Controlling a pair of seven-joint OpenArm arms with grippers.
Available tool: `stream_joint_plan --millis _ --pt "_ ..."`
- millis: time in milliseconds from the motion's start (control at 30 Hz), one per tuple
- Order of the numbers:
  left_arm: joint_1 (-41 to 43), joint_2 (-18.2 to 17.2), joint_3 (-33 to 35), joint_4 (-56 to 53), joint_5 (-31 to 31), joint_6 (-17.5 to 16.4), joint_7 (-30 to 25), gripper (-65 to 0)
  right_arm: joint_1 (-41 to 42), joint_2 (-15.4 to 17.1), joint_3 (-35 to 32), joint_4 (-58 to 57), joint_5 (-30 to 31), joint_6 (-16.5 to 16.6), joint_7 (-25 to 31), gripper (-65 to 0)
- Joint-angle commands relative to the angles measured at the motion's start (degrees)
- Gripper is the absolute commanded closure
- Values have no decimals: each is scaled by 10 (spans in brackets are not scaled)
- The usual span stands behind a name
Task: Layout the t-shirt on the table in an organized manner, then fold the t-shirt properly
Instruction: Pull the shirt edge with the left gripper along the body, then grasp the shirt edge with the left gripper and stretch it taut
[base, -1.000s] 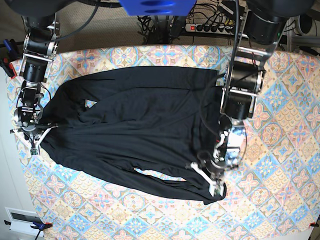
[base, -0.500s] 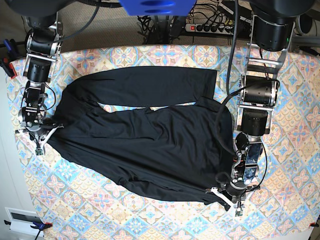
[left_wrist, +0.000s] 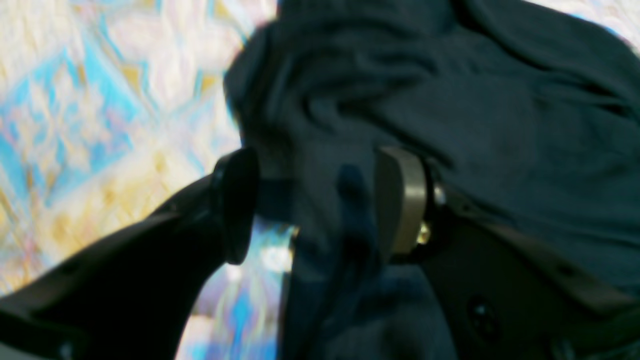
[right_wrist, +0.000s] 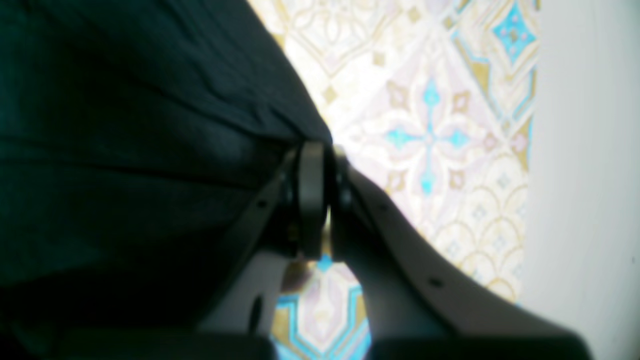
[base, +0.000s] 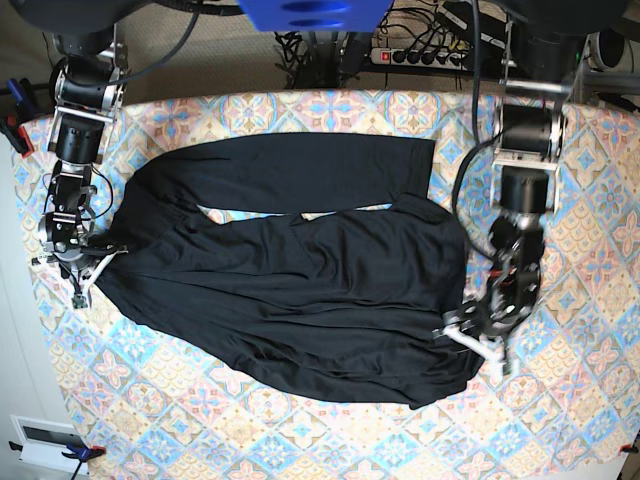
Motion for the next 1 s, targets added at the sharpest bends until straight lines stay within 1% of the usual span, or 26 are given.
stream_joint_plan --millis 0,33,100,200,300,400,500,600,733,800,867,933,967 --pt "15 -19 -22 54 -19 3 7 -363 16 13 2 10 1 -4 11 -1" --pt "44 -25 -38 101 -36 3 27 -363 16 13 2 10 1 -4 11 -1" --pt "96 -26 -64 173 -59 3 61 -363 16 13 2 10 1 -4 11 -1" --pt "180 -26 -93 272 -74 2 96 -363 16 6 2 10 1 -4 11 -1" --pt "258 -26 -97 346 -83 2 97 -363 16 2 2 10 1 -4 11 -1" --pt "313 -25 -96 399 -92 2 98 -363 16 2 1 10 1 -4 11 -1" --pt "348 -24 -96 411 -92 2 96 -363 16 2 1 10 1 -4 11 -1" --pt "362 -18 -96 409 -98 2 96 -363 16 2 1 10 1 -4 11 -1" --pt "361 4 -94 381 -90 2 97 -363 16 1 1 10 1 -4 10 -1" --pt "352 12 -75 349 -88 2 96 -363 16 -5 1 10 1 -4 10 -1" --pt "340 13 -58 323 -89 2 96 -362 16 -8 1 10 0 -4 10 -1" --pt "336 25 -47 316 -89 2 95 -360 16 -8 1 10 0 -4 10 -1" --pt "331 31 -46 316 -88 2 95 -349 16 -8 1 10 0 -4 10 -1"
